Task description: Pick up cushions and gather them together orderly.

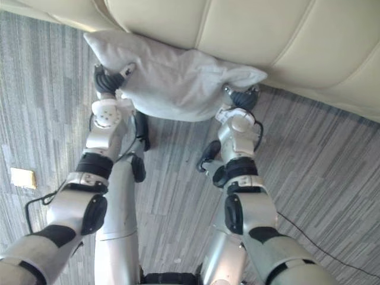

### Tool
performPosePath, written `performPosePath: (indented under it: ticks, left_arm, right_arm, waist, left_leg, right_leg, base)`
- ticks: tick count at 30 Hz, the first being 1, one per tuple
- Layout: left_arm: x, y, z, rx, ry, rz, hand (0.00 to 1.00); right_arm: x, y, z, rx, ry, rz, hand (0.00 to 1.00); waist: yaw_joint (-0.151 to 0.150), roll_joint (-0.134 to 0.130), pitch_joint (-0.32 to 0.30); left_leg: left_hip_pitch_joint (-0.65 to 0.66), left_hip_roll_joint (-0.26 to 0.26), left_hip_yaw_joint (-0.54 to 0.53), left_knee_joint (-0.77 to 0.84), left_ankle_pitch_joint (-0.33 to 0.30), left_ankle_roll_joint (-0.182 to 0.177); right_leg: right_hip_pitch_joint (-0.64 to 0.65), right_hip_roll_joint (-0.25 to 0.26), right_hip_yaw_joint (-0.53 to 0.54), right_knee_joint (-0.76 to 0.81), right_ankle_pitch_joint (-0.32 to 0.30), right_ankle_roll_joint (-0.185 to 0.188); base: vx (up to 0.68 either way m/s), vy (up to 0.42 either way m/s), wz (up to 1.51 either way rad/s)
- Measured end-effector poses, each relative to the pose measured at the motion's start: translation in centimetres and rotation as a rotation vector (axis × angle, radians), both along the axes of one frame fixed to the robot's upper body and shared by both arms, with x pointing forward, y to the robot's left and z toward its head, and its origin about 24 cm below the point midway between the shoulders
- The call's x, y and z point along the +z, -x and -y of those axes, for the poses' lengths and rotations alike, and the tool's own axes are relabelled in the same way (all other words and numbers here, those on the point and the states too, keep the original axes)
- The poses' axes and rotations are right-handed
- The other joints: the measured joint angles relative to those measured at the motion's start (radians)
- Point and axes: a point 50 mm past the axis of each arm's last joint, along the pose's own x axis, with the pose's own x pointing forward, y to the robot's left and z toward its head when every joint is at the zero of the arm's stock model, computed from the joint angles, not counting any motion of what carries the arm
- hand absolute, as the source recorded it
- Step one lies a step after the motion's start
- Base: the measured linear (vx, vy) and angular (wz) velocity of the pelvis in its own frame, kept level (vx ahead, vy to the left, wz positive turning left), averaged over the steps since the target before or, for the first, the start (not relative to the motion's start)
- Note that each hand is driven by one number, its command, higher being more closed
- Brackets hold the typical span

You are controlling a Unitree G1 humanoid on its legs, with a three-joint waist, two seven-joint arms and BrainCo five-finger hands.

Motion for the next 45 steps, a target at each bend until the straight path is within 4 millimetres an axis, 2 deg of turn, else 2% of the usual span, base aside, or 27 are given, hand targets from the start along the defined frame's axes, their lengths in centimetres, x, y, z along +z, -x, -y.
performPosePath:
  ticks: [4,7,8,13,15,17,18,21,26,28,33,36,38,40,41,43,45]
  left_arm:
    - [0.6,0.6,-0.1,0.01,0.021,0.046,1.0]
    - [0.1,1.1,-0.2,0.009,0.018,0.054,1.0]
    - [-0.9,1.6,-0.1,0.002,0.011,0.051,1.0]
    - [-4.3,4.2,0.4,-0.032,0.026,0.062,1.0]
    - [-6.5,5.7,0.6,-0.043,0.054,0.035,1.0]
    - [-7.9,6.9,1.1,-0.063,0.066,0.021,1.0]
    - [-9.2,8.2,1.4,-0.074,0.081,0.0,1.0]
    - [-10.7,9.7,1.5,-0.084,0.101,-0.023,1.0]
    - [-15.0,13.3,0.6,-0.099,0.121,-0.145,1.0]
    - [-17.1,15.1,0.1,-0.098,0.113,-0.214,1.0]
    - [-19.5,17.2,-0.2,-0.122,0.113,-0.313,1.0]
    - [-20.6,18.3,-0.1,-0.153,0.101,-0.365,1.0]
    - [-20.9,18.7,-0.1,-0.157,0.103,-0.38,1.0]
    - [-21.3,18.8,-0.1,-0.165,0.118,-0.395,1.0]
    - [-21.3,18.9,-0.2,-0.164,0.119,-0.398,1.0]
    - [-21.4,18.9,-0.2,-0.165,0.129,-0.399,1.0]
    - [-21.4,18.9,-0.2,-0.169,0.137,-0.4,1.0]
  right_arm:
    - [-0.4,1.0,-0.4,0.012,0.017,0.043,1.0]
    - [-1.2,1.5,-0.7,0.028,0.043,0.047,1.0]
    - [-2.2,2.2,-0.9,0.042,0.061,0.049,1.0]
    - [-4.4,5.1,-1.0,0.053,0.077,0.092,1.0]
    - [-5.8,6.8,-0.8,0.054,0.097,0.092,1.0]
    - [-6.7,8.4,-0.4,0.041,0.116,0.096,1.0]
    - [-7.5,9.9,-0.2,0.04,0.135,0.097,1.0]
    - [-8.3,11.5,0.1,0.048,0.176,0.092,1.0]
    - [-12.1,14.7,-0.1,0.113,0.268,-0.026,1.0]
    - [-13.9,16.1,-0.3,0.156,0.32,-0.099,1.0]
    - [-15.3,17.0,0.1,0.211,0.403,-0.162,1.0]
    - [-16.3,17.4,0.3,0.224,0.443,-0.209,1.0]
    - [-16.6,17.5,0.4,0.232,0.454,-0.223,1.0]
    - [-17.2,17.6,0.7,0.247,0.477,-0.251,1.0]
    - [-17.3,17.7,0.7,0.247,0.477,-0.255,1.0]
    - [-17.3,17.6,0.7,0.243,0.475,-0.254,1.0]
    - [-17.2,17.6,0.8,0.24,0.477,-0.255,1.0]
  waist:
    - [-0.003,0.0,0.0]
    - [-0.003,0.001,-0.001]
    - [-0.004,0.001,-0.002]
    - [-0.001,0.003,-0.01]
    - [0.0,0.01,-0.057]
    - [0.004,0.01,-0.068]
    - [0.004,0.01,-0.099]
    - [0.007,0.01,-0.107]
    - [0.007,0.014,-0.241]
    - [0.007,0.027,-0.307]
    - [0.004,0.053,-0.356]
    - [0.001,0.054,-0.367]
    - [0.001,0.054,-0.367]
    - [0.003,0.057,-0.368]
    - [0.005,0.06,-0.37]
    - [0.011,0.064,-0.371]
    - [0.016,0.059,-0.372]
  left_leg:
    - [0.013,-0.001,0.0,0.004,0.008,-0.002]
    - [0.056,-0.001,0.005,-0.009,0.01,-0.005]
    - [0.12,-0.003,0.008,-0.04,0.011,-0.008]
    - [0.357,-0.001,0.018,-0.175,0.032,-0.028]
    - [0.421,0.002,0.021,-0.202,0.033,-0.03]
    - [0.501,0.0,0.026,-0.226,0.037,-0.036]
    - [0.557,-0.001,0.028,-0.247,0.039,-0.039]
    - [0.665,-0.006,0.033,-0.286,0.039,-0.039]
    - [0.842,-0.012,0.036,-0.416,0.028,-0.056]
    - [0.937,-0.015,0.035,-0.506,0.043,-0.07]
    - [1.054,-0.016,0.032,-0.605,0.079,-0.075]
    - [1.083,-0.014,0.023,-0.574,0.068,-0.072]
    - [1.047,-0.008,0.002,-0.457,0.034,-0.063]
    - [0.963,0.007,0.003,-0.251,0.025,-0.051]
    - [0.95,0.013,0.007,-0.213,0.025,-0.051]
    - [0.929,0.027,0.019,-0.182,0.026,-0.05]
    - [0.918,0.026,0.021,-0.216,0.023,-0.053]
  right_leg:
    - [0.007,0.005,0.016,0.006,-0.001,0.001]
    - [0.04,0.009,0.027,0.001,-0.001,0.001]
    - [0.097,0.013,0.028,-0.022,-0.002,0.0]
    - [0.319,0.035,0.006,-0.126,0.001,-0.004]
    - [0.392,0.046,-0.008,-0.164,0.002,-0.004]
    - [0.477,0.048,-0.022,-0.196,0.002,-0.003]
    - [0.538,0.053,-0.032,-0.227,0.002,-0.003]
    - [0.653,0.061,-0.048,-0.276,0.002,0.0]
    - [0.833,0.085,-0.078,-0.403,0.007,0.019]
    - [0.921,0.11,-0.085,-0.494,0.021,0.029]
    - [1.044,0.14,-0.104,-0.616,0.058,0.04]
    - [1.129,0.16,-0.116,-0.687,0.074,0.047]
    - [1.172,0.168,-0.131,-0.712,0.075,0.048]
    - [1.23,0.178,-0.16,-0.74,0.075,0.048]
    - [1.245,0.184,-0.166,-0.751,0.075,0.048]
    - [1.272,0.19,-0.187,-0.784,0.076,0.05]
    - [1.279,0.185,-0.198,-0.822,0.093,0.054]
  base:
    - [-0.04,-0.023,0.02]
    - [-0.06,-0.036,-0.02]
    - [-0.07,-0.047,0.02]
    - [-0.05,-0.077,0.03]
    - [0.04,-0.1,-0.01]
    - [0.1,-0.094,0.03]
    - [0.15,-0.101,0.03]
    - [0.13,-0.063,0.05]
    - [0.11,-0.048,0.05]
    - [0.16,-0.052,-0.02]
    - [0.16,-0.032,-0.04]
    - [0.14,-0.025,0.07]
    - [0.07,-0.001,0.2]
    - [0.06,0.016,0.31]
    - [0.04,0.024,0.27]
    - [0.02,0.047,0.29]
    - [0.02,0.065,0.25]
